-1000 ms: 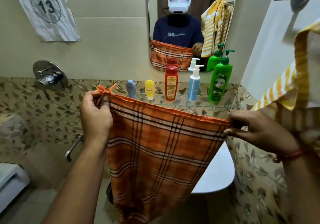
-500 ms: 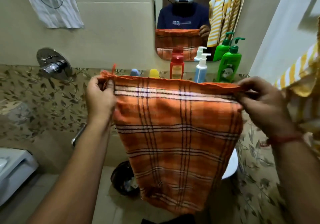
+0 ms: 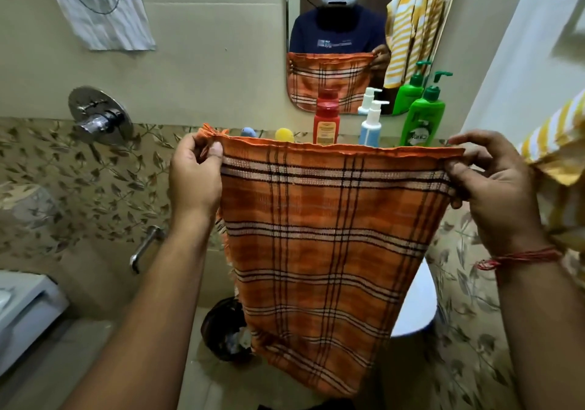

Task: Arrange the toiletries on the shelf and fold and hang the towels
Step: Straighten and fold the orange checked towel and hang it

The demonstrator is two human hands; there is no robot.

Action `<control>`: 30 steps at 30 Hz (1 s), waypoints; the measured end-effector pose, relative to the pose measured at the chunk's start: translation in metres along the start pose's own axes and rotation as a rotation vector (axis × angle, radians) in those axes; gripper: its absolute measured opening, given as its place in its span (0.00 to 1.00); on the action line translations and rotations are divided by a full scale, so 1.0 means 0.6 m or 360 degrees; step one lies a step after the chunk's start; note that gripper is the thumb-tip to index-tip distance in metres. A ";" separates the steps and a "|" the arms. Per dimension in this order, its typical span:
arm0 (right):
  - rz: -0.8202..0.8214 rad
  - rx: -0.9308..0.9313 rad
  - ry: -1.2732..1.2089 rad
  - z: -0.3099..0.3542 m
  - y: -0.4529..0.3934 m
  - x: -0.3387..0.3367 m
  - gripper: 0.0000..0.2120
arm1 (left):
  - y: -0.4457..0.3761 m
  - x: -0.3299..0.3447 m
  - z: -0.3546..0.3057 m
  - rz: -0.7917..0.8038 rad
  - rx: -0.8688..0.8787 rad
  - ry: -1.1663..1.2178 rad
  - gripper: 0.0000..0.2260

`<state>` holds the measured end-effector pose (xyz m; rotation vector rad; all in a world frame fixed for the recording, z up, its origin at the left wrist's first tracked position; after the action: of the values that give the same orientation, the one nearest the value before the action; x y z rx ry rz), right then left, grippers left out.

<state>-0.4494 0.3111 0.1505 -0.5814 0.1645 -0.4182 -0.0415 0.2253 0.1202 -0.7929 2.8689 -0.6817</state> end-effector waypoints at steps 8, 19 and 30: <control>0.0042 0.0274 -0.0463 -0.013 -0.005 0.010 0.18 | 0.000 0.006 -0.013 0.0081 -0.0021 0.0023 0.19; 0.0386 0.0264 -0.0071 -0.020 -0.005 0.000 0.20 | -0.005 0.015 0.008 0.0416 -0.0262 -0.0331 0.17; 0.0689 -0.0894 0.1149 0.125 0.035 0.144 0.04 | 0.110 0.126 -0.087 0.0921 -0.0080 -0.0116 0.12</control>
<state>-0.3444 0.3272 0.1977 -0.8993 1.1060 -0.1350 -0.1477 0.2584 0.1405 0.0297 2.8324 -0.4885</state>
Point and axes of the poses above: each hand's wrist, its own y-axis away from the middle knuckle, its own x-axis out of the palm, z = x × y, the point moved 8 cm from there along -y, towards the middle knuckle, and after that the axes turned 5 degrees about -z, right-handed, at the moved point
